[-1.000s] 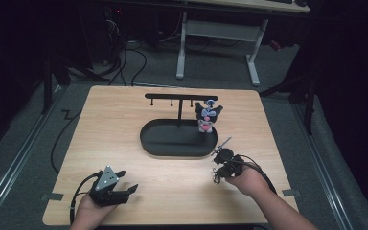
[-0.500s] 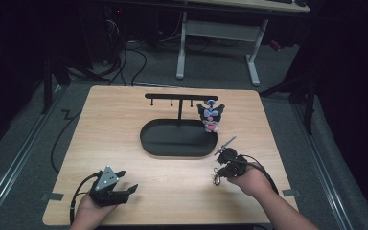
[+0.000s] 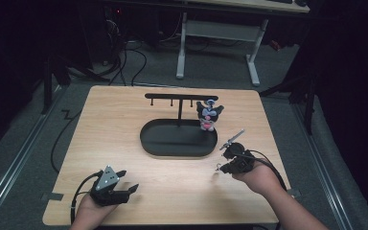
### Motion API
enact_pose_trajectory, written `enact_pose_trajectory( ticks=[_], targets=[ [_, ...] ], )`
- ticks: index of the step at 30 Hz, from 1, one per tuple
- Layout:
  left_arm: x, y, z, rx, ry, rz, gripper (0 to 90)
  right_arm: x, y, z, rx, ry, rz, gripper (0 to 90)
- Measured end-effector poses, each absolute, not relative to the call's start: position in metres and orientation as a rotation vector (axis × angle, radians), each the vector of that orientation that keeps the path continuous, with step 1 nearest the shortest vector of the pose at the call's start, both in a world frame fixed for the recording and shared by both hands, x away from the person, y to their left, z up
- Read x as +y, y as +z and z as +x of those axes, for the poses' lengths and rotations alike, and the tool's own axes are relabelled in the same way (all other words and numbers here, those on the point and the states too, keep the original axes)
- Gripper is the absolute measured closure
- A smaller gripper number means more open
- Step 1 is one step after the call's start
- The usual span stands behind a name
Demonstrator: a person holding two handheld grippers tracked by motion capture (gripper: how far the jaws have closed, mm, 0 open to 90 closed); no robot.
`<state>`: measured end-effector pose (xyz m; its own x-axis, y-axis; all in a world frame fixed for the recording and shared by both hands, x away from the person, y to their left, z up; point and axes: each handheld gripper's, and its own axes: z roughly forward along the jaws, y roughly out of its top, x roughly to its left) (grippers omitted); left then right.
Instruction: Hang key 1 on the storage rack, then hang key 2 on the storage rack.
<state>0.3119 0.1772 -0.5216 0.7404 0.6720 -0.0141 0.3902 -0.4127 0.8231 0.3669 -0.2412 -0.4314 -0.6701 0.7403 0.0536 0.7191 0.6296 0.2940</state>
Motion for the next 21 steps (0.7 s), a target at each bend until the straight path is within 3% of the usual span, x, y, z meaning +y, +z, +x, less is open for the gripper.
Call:
enact_pose_trajectory(
  ticks=[21],
  targets=[
    [0.173, -0.517, 0.318, 0.792, 0.409, 2.014, 31.0, -0.235, -0.414, 0.378, 2.750, 0.435, 1.308, 89.1]
  ],
)
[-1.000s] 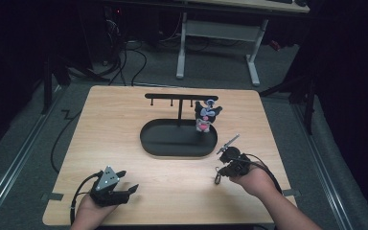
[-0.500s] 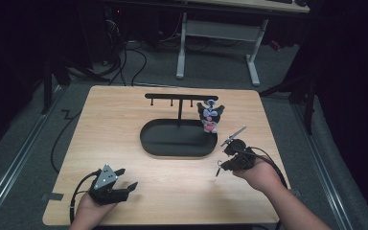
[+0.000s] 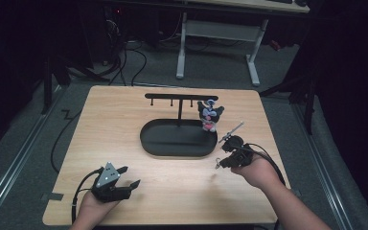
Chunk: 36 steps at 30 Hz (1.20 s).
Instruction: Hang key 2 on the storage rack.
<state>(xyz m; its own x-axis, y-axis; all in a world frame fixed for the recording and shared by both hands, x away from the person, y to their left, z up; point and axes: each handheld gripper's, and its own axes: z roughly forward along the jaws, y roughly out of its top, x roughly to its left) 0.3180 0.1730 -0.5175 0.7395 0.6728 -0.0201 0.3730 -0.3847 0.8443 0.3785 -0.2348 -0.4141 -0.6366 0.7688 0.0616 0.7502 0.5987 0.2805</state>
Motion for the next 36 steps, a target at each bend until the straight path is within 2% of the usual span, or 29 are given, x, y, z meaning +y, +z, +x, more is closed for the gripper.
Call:
enact_pose_trajectory(
  ticks=[22, 36],
  targets=[
    [0.185, -0.516, 0.308, 0.820, 0.427, 1.997, 31.0, -0.217, -0.370, 0.418, 2.738, 0.445, 1.286, 89.0],
    [0.190, -0.516, 0.308, 0.840, 0.426, 1.981, 31.0, -0.192, -0.353, 0.448, 2.752, 0.445, 1.253, 89.1]
  ],
)
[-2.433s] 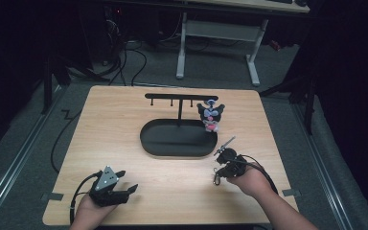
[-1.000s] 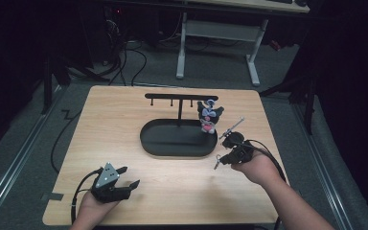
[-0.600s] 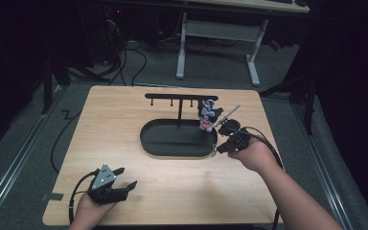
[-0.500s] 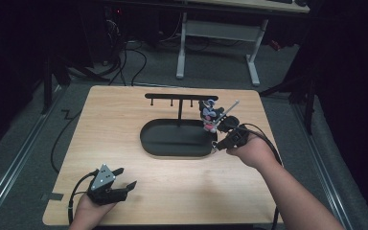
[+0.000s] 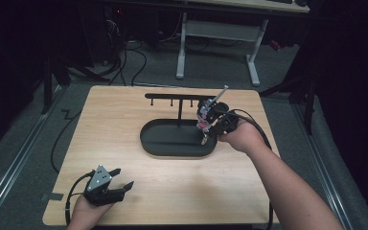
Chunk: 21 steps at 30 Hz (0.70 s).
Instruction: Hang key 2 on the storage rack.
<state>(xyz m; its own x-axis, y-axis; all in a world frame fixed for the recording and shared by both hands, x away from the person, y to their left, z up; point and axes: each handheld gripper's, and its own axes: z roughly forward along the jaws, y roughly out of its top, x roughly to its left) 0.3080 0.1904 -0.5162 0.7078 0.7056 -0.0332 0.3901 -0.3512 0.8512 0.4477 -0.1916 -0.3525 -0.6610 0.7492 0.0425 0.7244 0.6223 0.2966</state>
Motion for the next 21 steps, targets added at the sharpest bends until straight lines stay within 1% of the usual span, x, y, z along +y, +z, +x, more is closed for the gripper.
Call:
enact_pose_trajectory(
  ticks=[2, 3, 21],
  targets=[
    [0.190, -0.516, 0.308, 0.842, 0.423, 1.982, 31.0, -0.187, -0.350, 0.450, 2.748, 0.441, 1.286, 89.1],
    [0.190, -0.516, 0.308, 0.842, 0.422, 1.982, 31.1, -0.186, -0.349, 0.454, 2.758, 0.450, 1.239, 89.1],
    [0.190, -0.517, 0.308, 0.832, 0.413, 1.994, 30.9, -0.163, -0.326, 0.487, 2.728, 0.474, 1.247, 89.1]
  ],
)
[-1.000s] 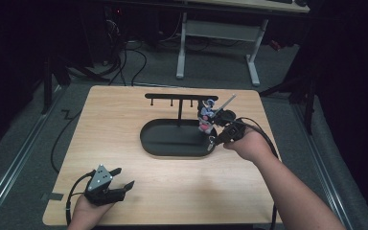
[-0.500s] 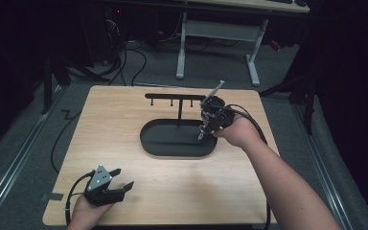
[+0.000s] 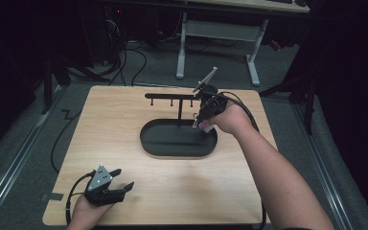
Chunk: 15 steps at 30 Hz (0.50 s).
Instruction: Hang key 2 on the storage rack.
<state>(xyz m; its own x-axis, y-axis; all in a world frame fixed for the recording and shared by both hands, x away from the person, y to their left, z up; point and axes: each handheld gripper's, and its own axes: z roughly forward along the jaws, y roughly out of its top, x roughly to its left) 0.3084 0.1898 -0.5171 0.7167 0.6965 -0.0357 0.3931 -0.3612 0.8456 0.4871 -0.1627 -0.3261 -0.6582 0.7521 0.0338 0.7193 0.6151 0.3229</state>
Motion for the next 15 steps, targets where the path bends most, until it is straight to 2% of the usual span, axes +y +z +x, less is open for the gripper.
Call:
enact_pose_trajectory(
  ticks=[15],
  targets=[
    [0.191, -0.517, 0.309, 0.833, 0.409, 1.994, 31.0, -0.152, -0.320, 0.507, 2.704, 0.480, 1.256, 89.1]
  ],
)
